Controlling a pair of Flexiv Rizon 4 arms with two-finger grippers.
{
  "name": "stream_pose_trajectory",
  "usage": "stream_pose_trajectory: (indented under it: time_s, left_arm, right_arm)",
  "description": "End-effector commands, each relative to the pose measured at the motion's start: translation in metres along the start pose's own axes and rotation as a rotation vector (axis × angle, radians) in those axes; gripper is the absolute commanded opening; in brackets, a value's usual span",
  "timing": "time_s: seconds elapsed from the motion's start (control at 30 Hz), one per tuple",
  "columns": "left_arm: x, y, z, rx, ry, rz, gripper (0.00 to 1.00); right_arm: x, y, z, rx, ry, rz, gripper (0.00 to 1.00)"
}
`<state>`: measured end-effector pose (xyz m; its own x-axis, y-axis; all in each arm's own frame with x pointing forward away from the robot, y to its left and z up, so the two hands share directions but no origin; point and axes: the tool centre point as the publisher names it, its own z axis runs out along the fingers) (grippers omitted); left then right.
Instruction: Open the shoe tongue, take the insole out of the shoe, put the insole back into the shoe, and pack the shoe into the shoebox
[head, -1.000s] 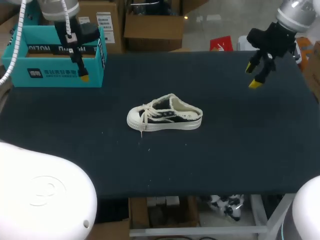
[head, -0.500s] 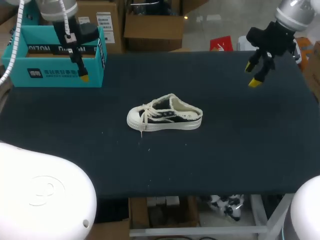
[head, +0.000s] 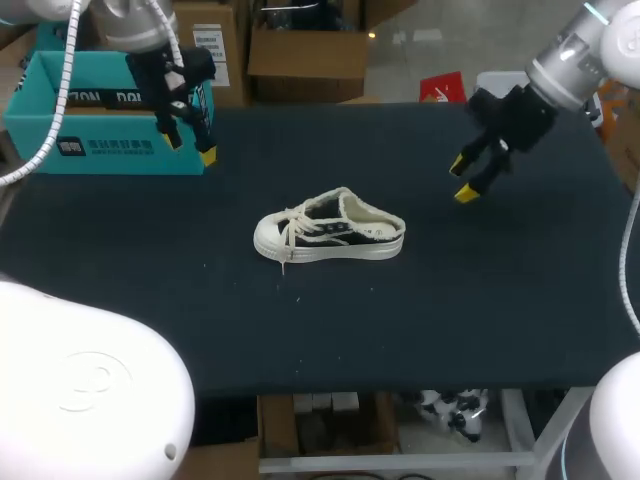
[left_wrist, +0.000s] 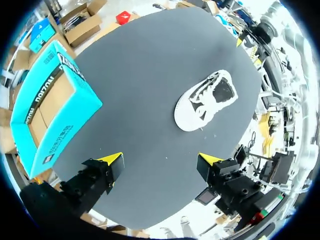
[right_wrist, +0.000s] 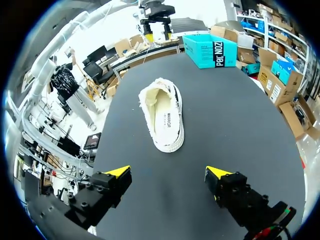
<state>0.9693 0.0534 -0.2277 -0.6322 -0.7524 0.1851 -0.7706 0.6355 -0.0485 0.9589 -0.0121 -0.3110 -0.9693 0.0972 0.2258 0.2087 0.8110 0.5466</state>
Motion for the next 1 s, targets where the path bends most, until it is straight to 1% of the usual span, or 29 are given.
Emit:
stream_pose_trajectory:
  time_s: [0.03, 0.17, 0.2, 0.3, 0.33, 0.37, 0.4, 0.47, 0.5, 0.53, 0.57, 0.73, 0.87, 0.93, 0.97, 1.0]
  left_arm:
    - [-0.003, -0.007, 0.001, -0.027, 0.029, -0.235, 1.00]
    - [-0.003, -0.007, 0.001, -0.027, 0.029, -0.235, 1.00]
    - [-0.003, -0.007, 0.001, -0.027, 0.029, -0.235, 1.00]
    - [-0.003, -0.007, 0.001, -0.027, 0.029, -0.235, 1.00]
    - [0.001, -0.009, 0.002, -0.022, 0.030, -0.286, 1.00]
    - [0.006, -0.011, 0.005, -0.031, 0.036, -0.323, 1.00]
    - [0.011, -0.014, 0.007, -0.043, 0.047, -0.380, 1.00]
    - [0.019, -0.019, 0.013, -0.024, 0.002, -0.527, 1.00]
    - [0.025, -0.022, 0.015, -0.004, -0.018, -0.627, 1.00]
    - [0.030, -0.024, 0.016, 0.008, -0.053, -0.668, 1.00]
    - [0.037, -0.023, 0.016, 0.017, -0.104, -0.671, 1.00]
    - [0.037, -0.023, 0.016, 0.017, -0.104, -0.671, 1.00]
    - [0.037, -0.023, 0.016, 0.017, -0.104, -0.671, 1.00]
    - [0.039, -0.027, 0.017, 0.012, -0.055, -0.697, 1.00]
    - [0.041, -0.027, 0.018, 0.021, -0.056, -0.703, 1.00]
    - [0.043, -0.028, 0.019, 0.021, -0.040, -0.704, 1.00]
  right_arm:
    - [0.006, 0.005, 0.020, -0.033, -0.020, -0.007, 1.00]
    - [0.013, 0.012, 0.027, -0.054, -0.062, -0.031, 1.00]
    - [0.014, 0.014, 0.030, -0.072, -0.075, -0.050, 1.00]
    - [0.015, 0.016, 0.041, -0.087, -0.088, -0.054, 1.00]
    - [0.015, 0.017, 0.046, -0.089, -0.093, -0.052, 1.00]
    - [0.016, 0.018, 0.050, -0.102, -0.094, -0.061, 1.00]
    - [0.015, 0.018, 0.053, -0.116, -0.098, -0.061, 1.00]
    - [0.014, 0.018, 0.061, -0.122, -0.106, -0.058, 1.00]
    - [0.014, 0.018, 0.064, -0.141, -0.111, -0.061, 1.00]
    - [0.013, 0.017, 0.068, -0.156, -0.112, -0.066, 1.00]
    - [0.013, 0.018, 0.072, -0.160, -0.112, -0.068, 1.00]
    - [0.009, 0.019, 0.084, -0.210, -0.136, -0.090, 1.00]
    - [0.004, 0.016, 0.094, -0.224, -0.139, -0.093, 1.00]
    - [0.001, 0.014, 0.099, -0.238, -0.138, -0.086, 1.00]
    - [0.000, 0.013, 0.101, -0.240, -0.135, -0.085, 1.00]
    - [-0.001, 0.011, 0.104, -0.244, -0.137, -0.077, 1.00]
